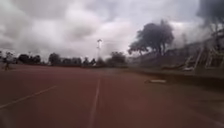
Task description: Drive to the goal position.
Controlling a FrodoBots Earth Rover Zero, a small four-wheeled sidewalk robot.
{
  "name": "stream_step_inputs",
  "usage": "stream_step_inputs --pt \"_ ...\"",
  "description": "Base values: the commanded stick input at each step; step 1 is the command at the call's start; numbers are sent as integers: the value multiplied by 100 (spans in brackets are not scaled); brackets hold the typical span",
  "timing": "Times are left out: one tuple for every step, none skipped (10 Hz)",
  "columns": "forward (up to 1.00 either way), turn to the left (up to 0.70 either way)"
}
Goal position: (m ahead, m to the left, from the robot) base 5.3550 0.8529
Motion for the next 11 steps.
stream_step_inputs --pt "70 0" --pt "70 0" --pt "70 0" --pt "70 0" --pt "70 0" --pt "70 0" --pt "70 0" --pt "70 0" --pt "70 0" --pt "70 0" --pt "70 0"
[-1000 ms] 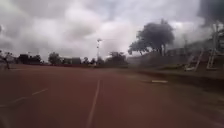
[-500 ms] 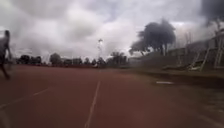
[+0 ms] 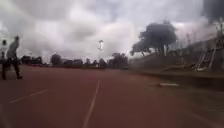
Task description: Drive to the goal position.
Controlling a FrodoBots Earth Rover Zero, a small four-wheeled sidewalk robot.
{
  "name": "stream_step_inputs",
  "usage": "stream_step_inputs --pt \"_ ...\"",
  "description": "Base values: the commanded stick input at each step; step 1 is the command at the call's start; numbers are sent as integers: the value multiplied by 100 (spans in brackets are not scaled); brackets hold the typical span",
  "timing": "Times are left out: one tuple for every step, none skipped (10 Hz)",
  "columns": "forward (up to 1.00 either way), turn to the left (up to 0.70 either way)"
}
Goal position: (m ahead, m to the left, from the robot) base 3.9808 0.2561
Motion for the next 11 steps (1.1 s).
stream_step_inputs --pt "70 0" --pt "70 0" --pt "70 0" --pt "70 0" --pt "70 0" --pt "70 0" --pt "70 0" --pt "70 0" --pt "70 0" --pt "70 0" --pt "70 0"
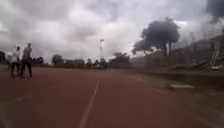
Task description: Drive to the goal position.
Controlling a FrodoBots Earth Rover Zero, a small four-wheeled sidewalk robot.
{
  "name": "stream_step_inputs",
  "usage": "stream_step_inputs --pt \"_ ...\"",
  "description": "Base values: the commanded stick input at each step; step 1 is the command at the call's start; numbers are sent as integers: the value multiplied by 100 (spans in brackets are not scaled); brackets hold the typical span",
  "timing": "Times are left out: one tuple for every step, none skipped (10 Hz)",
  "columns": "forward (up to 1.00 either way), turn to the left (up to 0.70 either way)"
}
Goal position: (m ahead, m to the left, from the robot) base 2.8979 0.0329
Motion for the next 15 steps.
stream_step_inputs --pt "70 0" --pt "70 0" --pt "70 0" --pt "70 0" --pt "70 0" --pt "70 0" --pt "70 0" --pt "70 0" --pt "70 0" --pt "70 0" --pt "70 0" --pt "70 0" --pt "70 0" --pt "70 0" --pt "70 -3"
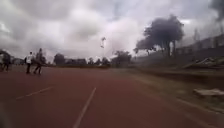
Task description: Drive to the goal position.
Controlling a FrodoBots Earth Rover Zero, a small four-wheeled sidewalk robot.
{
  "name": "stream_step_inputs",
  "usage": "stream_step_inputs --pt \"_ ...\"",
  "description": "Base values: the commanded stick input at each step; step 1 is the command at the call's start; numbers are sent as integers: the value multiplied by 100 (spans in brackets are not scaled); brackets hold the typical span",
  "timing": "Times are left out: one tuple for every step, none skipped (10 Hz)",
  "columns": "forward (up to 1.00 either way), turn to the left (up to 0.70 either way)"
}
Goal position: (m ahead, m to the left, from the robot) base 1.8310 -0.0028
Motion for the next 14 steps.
stream_step_inputs --pt "70 -9" --pt "70 -35" --pt "70 -35" --pt "70 -35" --pt "70 -22" --pt "70 -1" --pt "70 0" --pt "70 0" --pt "70 0" --pt "70 0" --pt "70 0" --pt "70 0" --pt "70 0" --pt "70 0"
